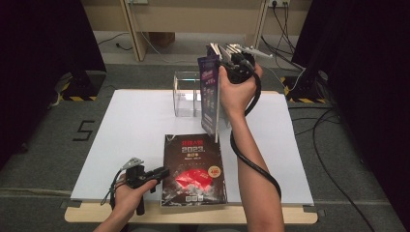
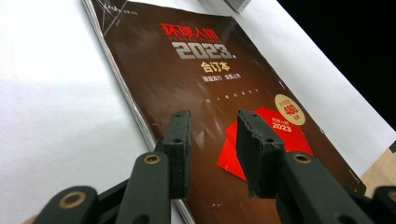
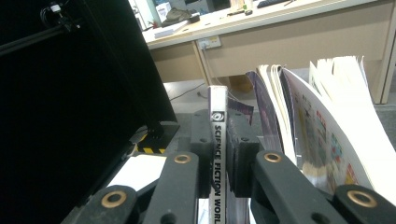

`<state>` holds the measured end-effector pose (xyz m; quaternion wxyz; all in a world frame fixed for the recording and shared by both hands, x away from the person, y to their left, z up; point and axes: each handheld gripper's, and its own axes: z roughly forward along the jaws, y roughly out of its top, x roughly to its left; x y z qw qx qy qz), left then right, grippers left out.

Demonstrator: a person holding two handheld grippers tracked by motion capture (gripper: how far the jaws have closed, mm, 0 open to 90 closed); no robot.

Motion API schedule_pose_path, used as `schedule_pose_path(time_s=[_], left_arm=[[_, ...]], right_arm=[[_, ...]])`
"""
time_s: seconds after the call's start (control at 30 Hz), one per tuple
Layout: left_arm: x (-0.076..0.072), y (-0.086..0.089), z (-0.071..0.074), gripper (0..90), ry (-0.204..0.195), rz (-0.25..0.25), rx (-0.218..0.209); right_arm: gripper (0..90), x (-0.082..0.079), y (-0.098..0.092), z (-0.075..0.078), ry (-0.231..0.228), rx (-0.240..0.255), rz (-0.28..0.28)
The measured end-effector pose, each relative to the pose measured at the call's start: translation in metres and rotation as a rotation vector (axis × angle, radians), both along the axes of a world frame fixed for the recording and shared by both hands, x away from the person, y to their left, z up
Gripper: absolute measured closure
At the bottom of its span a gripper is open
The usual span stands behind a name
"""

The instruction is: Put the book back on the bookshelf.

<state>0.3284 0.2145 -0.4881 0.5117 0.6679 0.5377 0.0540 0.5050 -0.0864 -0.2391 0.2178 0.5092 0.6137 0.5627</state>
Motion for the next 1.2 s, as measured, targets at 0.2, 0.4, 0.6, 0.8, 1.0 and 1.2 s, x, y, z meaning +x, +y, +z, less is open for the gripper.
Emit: schedule_pose_path(time_s=[0.2, 0.4, 0.6, 0.8, 1.0, 1.2], left_arm=[[0.000, 0.001, -0.001, 65.4, 0.003, 0.002, -0.001], [0.000, 0.001, -0.001, 65.3, 0.004, 0.000, 0.003], [0.000, 0.001, -0.003, 65.3, 0.012, -0.001, 0.005], [0.000, 0.002, -0.004, 65.3, 0.011, -0.001, 0.005], [0.002, 0.004, -0.005, 65.3, 0.011, 0.005, 0.001], [0.001, 0.004, -0.005, 65.2, 0.014, 0.007, -0.005]], right_arm=[[83.3, 0.011, 0.006, -0.001, -0.011, -0.006, -0.020], [83.3, 0.021, 0.009, -0.001, -0.022, -0.010, -0.042], [83.3, 0.031, 0.013, -0.002, -0.054, -0.026, -0.073], [83.3, 0.044, 0.014, -0.007, -0.081, -0.022, -0.109], [83.2, 0.055, 0.012, -0.020, -0.094, 0.025, -0.158], [83.0, 0.056, 0.022, -0.039, -0.088, -0.044, -0.161]])
